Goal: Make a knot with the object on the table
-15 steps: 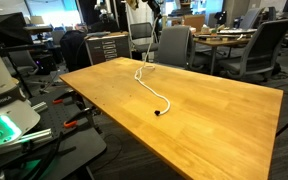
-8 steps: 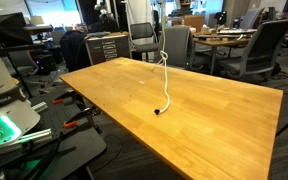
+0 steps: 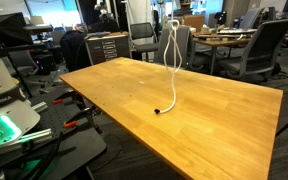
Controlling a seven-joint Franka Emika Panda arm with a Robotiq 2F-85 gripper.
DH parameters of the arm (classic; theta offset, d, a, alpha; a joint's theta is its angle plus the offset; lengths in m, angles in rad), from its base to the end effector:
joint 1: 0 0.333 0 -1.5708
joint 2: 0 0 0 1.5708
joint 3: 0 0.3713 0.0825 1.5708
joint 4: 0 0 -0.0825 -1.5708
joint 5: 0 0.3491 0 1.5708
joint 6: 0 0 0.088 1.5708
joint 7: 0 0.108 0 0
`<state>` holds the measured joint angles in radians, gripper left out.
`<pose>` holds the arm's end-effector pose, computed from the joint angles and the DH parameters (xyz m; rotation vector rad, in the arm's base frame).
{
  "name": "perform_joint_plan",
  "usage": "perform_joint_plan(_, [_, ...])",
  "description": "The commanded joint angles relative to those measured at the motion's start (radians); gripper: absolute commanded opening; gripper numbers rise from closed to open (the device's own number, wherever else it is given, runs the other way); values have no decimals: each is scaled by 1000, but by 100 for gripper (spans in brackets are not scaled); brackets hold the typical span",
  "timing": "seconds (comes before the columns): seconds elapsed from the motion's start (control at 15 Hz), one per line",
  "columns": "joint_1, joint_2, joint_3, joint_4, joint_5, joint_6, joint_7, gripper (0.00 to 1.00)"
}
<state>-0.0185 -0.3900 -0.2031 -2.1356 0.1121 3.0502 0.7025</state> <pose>0.4059 -0.1291 0.7793 -1.9000 1.1278 -1.5707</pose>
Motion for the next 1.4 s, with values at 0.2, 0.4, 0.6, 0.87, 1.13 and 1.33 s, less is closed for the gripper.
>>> perform_joint_plan(0.2, [178, 4, -21, -57, 59, 54, -75, 6])
perform_joint_plan(0.4, [322, 75, -22, -112, 90, 29, -75, 6])
perform_joint_plan(0.6, [449, 139, -64, -121, 131, -75, -128, 7])
perform_joint_plan(0.87, [526, 194, -102, -95, 174, -301, -256, 6])
perform_joint_plan(1.13, [361, 261, 56, -52, 312, -544, -476, 32])
perform_joint_plan(1.33, [272, 294, 116, -11, 293, -734, -584, 43])
